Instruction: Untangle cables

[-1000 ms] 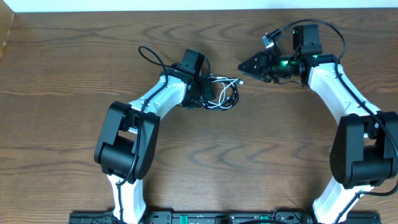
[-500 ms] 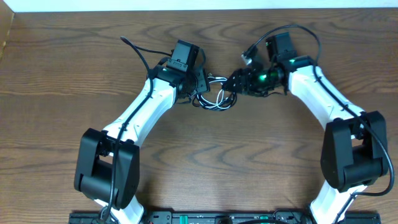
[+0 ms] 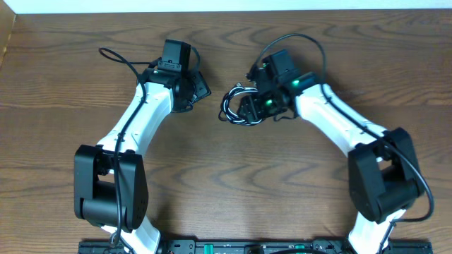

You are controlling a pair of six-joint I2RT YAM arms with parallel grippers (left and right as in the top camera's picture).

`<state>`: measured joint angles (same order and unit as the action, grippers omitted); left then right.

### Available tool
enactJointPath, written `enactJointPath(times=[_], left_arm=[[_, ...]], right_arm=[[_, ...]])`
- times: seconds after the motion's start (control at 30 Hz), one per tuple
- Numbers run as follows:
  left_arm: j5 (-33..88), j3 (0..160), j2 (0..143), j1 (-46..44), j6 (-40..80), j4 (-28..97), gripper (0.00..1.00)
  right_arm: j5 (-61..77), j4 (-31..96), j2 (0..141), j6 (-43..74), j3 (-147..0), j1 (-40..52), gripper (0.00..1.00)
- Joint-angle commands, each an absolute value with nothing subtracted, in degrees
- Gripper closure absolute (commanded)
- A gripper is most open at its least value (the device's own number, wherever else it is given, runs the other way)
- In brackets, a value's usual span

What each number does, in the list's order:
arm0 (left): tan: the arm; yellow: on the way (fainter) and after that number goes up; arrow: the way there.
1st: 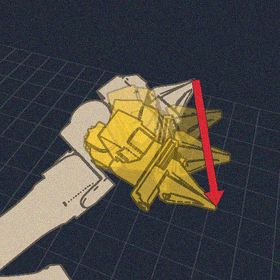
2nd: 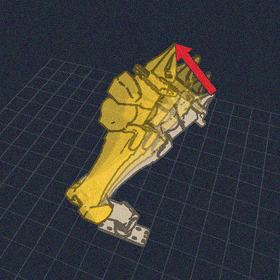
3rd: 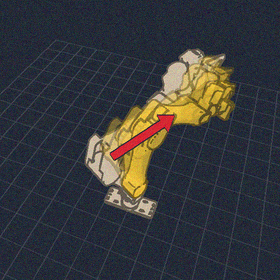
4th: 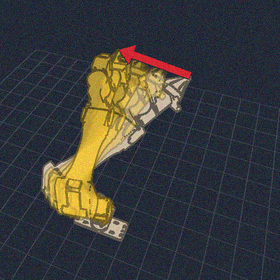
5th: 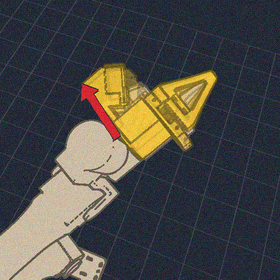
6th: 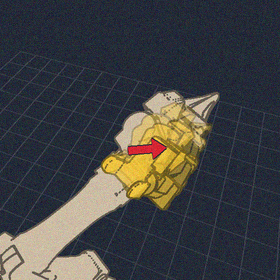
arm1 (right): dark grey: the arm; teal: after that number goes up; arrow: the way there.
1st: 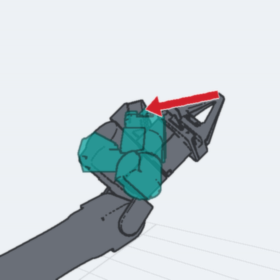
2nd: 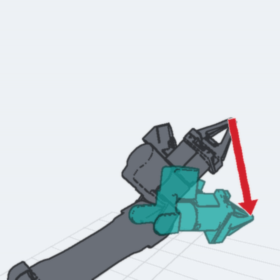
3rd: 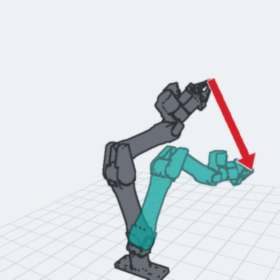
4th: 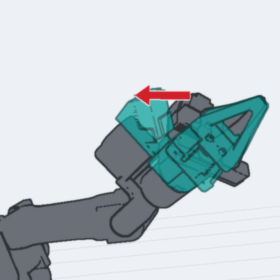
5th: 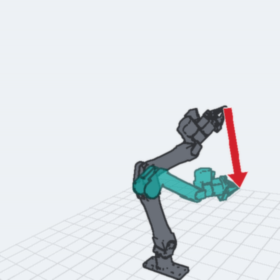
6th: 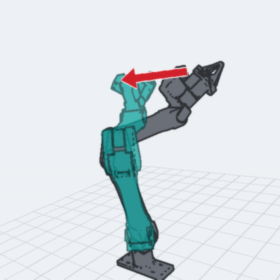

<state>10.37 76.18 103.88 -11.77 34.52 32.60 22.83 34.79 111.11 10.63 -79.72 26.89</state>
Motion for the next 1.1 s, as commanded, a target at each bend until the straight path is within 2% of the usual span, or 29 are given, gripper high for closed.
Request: enactJointPath(times=[0.0, 0.07, 0.13, 0.2, 0.33, 0.77, 1.07], left_arm=[[11.16, 75.96, 105.27, -12.53, 37.74, 32.77, 0.4], [11.33, 75.96, 106.06, -12.73, 40.07, 32.77, 0.4], [11.99, 75.96, 107.13, -12.93, 42.13, 32.75, 0.4], [13.39, 75.96, 108.05, -12.95, 42.59, 32.53, 0.4], [14.59, 75.96, 109.78, -13.1, 44.07, 32.45, 0.4], [16.45, 75.96, 110.54, -16.29, 41.82, 29.23, 0.4], [15.38, 75.96, 110.93, -18.09, 41.65, 28.42, 0.4]], right_arm=[[17.54, 31.05, 115.46, 9.13, -79.81, 29.89, 0.42], [16.38, 28.82, 116.4, 9.17, -79.81, 30.81, 0.55], [16.4, 27.75, 116.4, 9.19, -79.81, 31.09, 0.73], [16.43, 26.48, 115.92, 9.56, -79.81, 31.11, 0.76], [18.2, 24.84, 114.56, 12.08, -79.83, 30.41, 0.97], [46.06, 24.8, 103.42, 16.12, -79.88, 19.88, 0.99], [52.71, 24.62, 93.97, 20.64, -79.88, 12.69, 0.99]])
